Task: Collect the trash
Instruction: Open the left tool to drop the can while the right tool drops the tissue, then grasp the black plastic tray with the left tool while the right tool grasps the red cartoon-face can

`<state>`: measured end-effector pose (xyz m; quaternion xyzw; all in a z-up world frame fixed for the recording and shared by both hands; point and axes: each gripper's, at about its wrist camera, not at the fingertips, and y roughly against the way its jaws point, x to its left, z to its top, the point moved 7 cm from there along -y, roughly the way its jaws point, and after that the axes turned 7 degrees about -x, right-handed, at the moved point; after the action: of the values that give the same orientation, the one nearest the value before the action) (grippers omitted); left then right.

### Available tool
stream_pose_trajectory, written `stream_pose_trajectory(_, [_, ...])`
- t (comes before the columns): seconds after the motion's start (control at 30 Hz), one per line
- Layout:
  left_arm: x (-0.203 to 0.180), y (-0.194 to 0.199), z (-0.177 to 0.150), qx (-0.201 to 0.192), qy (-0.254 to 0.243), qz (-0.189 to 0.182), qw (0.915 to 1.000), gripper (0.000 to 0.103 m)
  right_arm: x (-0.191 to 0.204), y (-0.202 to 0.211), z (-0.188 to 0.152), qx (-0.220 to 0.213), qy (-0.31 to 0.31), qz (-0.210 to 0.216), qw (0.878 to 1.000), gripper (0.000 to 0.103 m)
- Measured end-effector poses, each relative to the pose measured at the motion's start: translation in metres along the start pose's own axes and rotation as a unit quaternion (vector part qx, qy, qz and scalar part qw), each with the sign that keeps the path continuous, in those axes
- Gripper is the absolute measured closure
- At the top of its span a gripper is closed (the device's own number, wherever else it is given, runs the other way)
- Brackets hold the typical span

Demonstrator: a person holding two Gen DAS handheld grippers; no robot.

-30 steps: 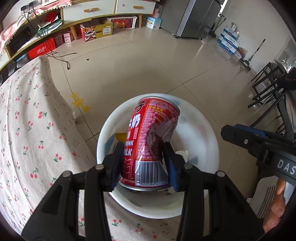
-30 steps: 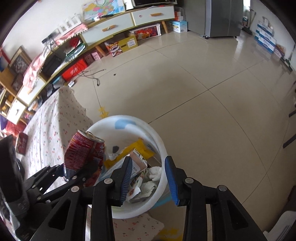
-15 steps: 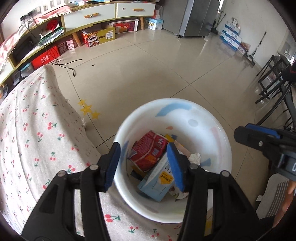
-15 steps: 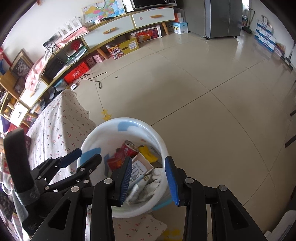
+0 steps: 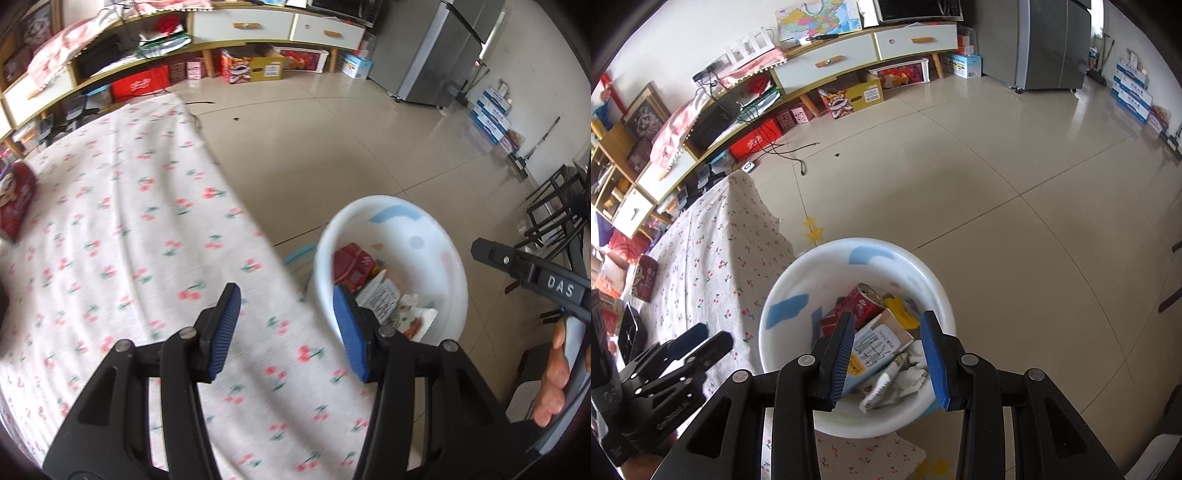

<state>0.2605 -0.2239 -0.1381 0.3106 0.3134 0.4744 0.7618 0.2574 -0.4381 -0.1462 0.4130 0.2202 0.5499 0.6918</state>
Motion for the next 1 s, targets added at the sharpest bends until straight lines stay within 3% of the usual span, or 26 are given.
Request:
stream_pose_trajectory(0.13, [0.035,0.024,-0.004,-0.014,0.023,0.023,0.9994,0.049,0.019,0.001,0.002,-0.007,0.022,0.002,1.0,0.065])
stream_pose_trajectory(0.33, [0.111,0.066,-0.004,-0.016,0.046,0.096,0.9942,0.049,0.048,0.005,0.004,-0.025,0.059,0.001,0.998,0.064])
stream_pose_trajectory(0.47, [0.177,0.102,-0.01,-0.021,0.081,0.145,0.9858,0.049,0.072,0.003,0.004,-0.031,0.083,0.001,0.996,0.063])
stream_pose_trajectory(0.63, [0.264,0.141,-0.039,-0.015,0.16,0.194,0.9676,0.049,0.11,0.001,0.003,-0.037,0.118,0.014,0.992,0.062])
stream_pose_trajectory(0.77, [0.318,0.157,-0.07,-0.026,0.237,0.206,0.949,0.049,0.148,-0.003,-0.003,-0.034,0.138,0.042,0.989,0.061])
stream_pose_trajectory(0.83, [0.333,0.154,-0.084,-0.023,0.269,0.195,0.9429,0.049,0.168,-0.005,-0.008,-0.032,0.148,0.055,0.987,0.061])
stream_pose_trajectory(0.93, [0.338,0.146,-0.088,-0.018,0.297,0.156,0.9421,0.049,0.2,-0.012,-0.017,-0.023,0.156,0.084,0.984,0.058])
stream_pose_trajectory(1.0, [0.336,0.14,-0.082,-0.019,0.289,0.15,0.9452,0.049,0.222,-0.019,-0.022,-0.016,0.16,0.097,0.982,0.058])
